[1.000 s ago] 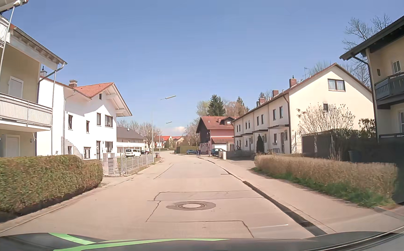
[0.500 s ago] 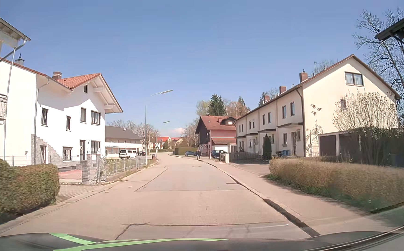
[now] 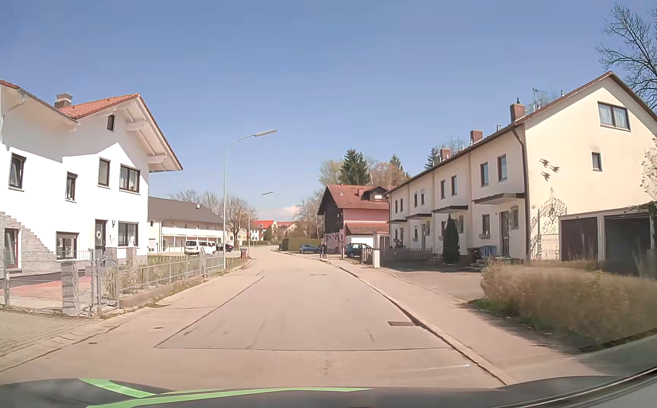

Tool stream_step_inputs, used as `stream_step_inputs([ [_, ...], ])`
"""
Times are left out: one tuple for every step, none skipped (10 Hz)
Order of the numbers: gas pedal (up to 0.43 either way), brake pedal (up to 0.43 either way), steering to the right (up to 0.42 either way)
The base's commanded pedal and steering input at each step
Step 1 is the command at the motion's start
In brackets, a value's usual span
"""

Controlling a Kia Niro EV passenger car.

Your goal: Follow the waypoints while adhering to traffic rules and regulations

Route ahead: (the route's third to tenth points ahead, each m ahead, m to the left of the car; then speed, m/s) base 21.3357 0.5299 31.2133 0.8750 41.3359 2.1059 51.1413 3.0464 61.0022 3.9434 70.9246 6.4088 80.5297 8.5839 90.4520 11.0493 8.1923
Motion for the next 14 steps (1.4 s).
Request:
stream_step_inputs([
  [0.118, 0.0, -0.006],
  [0.138, 0.0, -0.008],
  [0.138, 0.0, -0.009],
  [0.138, 0.0, -0.014],
  [0.138, 0.0, -0.015],
  [0.13, 0.0, -0.014],
  [0.11, 0.0, -0.016],
  [0.079, 0.0, -0.018],
  [0.067, 0.0, -0.018],
  [0.067, 0.0, -0.018],
  [0.067, 0.0, -0.018],
  [0.067, 0.0, -0.018],
  [0.067, 0.0, -0.018],
  [0.079, 0.0, -0.017],
])
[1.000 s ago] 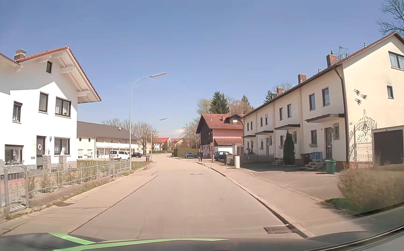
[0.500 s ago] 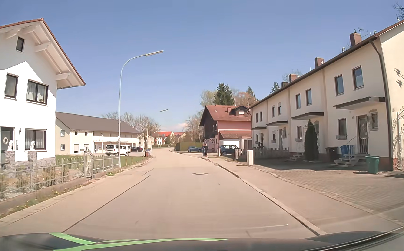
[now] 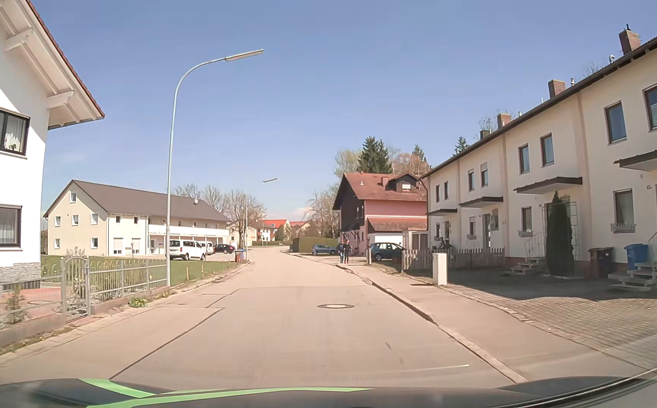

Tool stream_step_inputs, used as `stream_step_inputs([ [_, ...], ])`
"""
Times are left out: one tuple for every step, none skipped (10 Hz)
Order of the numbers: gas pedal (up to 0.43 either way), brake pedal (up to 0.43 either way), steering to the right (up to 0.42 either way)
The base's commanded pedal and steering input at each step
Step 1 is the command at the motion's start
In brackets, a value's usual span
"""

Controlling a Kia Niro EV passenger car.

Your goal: Follow the waypoints while adhering to traffic rules and regulations

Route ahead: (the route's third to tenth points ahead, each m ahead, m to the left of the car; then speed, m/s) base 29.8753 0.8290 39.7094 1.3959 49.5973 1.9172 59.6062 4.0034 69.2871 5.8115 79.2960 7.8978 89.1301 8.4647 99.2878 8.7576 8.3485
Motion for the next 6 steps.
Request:
stream_step_inputs([
  [0.079, 0.0, -0.017],
  [0.079, 0.0, -0.016],
  [0.079, 0.0, -0.014],
  [0.087, 0.0, -0.013],
  [0.087, 0.0, -0.012],
  [0.087, 0.0, -0.01],
])
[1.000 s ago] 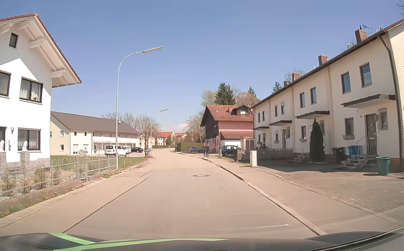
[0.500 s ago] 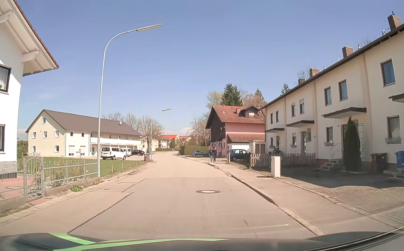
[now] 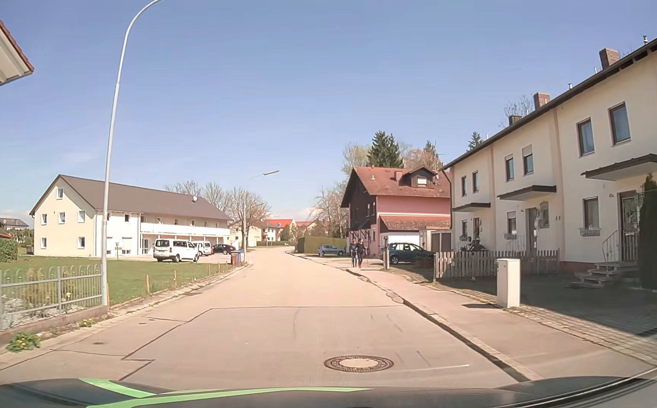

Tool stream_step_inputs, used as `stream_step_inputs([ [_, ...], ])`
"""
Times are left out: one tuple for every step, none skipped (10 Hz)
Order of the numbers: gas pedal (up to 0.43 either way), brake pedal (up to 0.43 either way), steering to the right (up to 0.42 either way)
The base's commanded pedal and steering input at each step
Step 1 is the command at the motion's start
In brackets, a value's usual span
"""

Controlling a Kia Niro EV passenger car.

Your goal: Follow the waypoints while adhering to traffic rules and regulations

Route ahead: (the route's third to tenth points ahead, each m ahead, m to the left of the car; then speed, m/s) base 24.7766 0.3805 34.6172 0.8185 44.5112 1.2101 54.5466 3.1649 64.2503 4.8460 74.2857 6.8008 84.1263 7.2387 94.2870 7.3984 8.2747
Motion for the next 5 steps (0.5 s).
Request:
stream_step_inputs([
  [0.087, 0.0, -0.01],
  [0.087, 0.0, -0.01],
  [0.087, 0.0, -0.009],
  [0.087, 0.0, -0.009],
  [0.087, 0.0, -0.009],
])
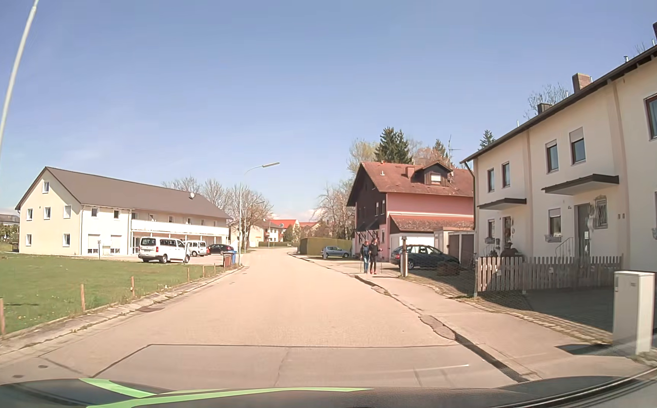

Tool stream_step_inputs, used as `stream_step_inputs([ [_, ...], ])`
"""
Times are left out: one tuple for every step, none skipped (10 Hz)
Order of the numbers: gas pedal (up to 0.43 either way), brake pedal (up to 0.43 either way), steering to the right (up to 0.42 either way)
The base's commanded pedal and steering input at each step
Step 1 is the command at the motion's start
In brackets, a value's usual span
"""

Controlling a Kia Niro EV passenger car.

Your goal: Follow the waypoints while adhering to traffic rules and regulations

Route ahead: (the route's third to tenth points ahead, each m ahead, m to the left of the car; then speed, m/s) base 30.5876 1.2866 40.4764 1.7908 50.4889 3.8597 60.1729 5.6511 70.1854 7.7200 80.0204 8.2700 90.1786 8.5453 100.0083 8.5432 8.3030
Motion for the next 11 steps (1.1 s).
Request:
stream_step_inputs([
  [0.087, 0.0, -0.009],
  [0.087, 0.0, -0.008],
  [0.087, 0.0, -0.008],
  [0.087, 0.0, -0.01],
  [0.087, 0.0, -0.01],
  [0.087, 0.0, -0.009],
  [0.087, 0.0, -0.01],
  [0.087, 0.0, -0.011],
  [0.087, 0.0, -0.01],
  [0.087, 0.0, -0.01],
  [0.087, 0.0, -0.011],
])
